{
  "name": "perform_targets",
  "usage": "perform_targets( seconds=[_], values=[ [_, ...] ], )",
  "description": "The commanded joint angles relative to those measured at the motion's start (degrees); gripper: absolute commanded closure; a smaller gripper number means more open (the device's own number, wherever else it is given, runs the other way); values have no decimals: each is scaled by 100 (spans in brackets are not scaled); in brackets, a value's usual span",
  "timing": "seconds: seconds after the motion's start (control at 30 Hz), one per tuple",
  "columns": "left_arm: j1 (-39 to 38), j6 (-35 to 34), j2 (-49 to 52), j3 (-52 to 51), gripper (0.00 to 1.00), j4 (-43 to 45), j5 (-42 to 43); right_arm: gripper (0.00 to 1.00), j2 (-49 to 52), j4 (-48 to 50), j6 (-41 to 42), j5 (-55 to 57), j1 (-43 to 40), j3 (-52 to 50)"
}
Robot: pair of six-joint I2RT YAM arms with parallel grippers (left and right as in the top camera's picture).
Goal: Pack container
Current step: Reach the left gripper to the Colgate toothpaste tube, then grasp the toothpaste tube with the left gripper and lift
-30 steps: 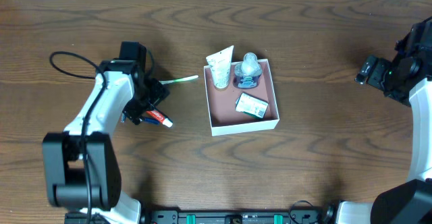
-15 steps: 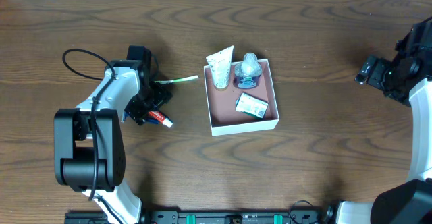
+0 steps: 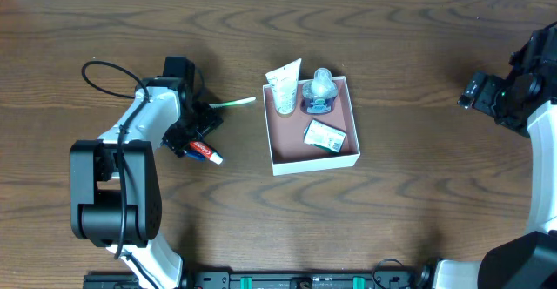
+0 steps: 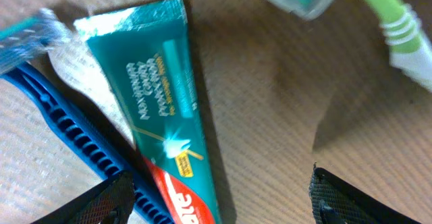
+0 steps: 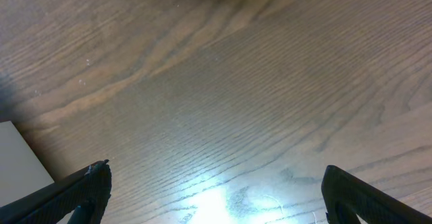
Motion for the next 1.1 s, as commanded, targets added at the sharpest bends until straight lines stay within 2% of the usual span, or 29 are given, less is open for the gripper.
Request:
perform_targets(
  seconds=[0.0, 0.43, 0.67, 0.87, 0.9, 1.0, 1.07],
  values=[
    [15, 254, 66, -48, 17, 31, -94, 1, 13, 0, 66, 0, -22, 17],
    [13, 389, 92, -105, 17, 313, -240, 1, 13, 2, 66, 0, -22, 17],
    [13, 387, 92, -446, 22, 310, -240, 1, 13, 2, 66, 0, -22, 17],
    [13, 387, 92, -680, 23, 332, -243, 1, 13, 2, 66, 0, -22, 17],
    [13, 387, 92, -691, 28, 323, -240, 1, 13, 2, 66, 0, -22, 17],
    [13, 387, 92, -693, 55, 245, -236, 1, 13, 2, 66, 0, -22, 17],
    [13, 387, 92, -693, 65, 186, -238, 1, 13, 2, 66, 0, -22, 17]
  ],
)
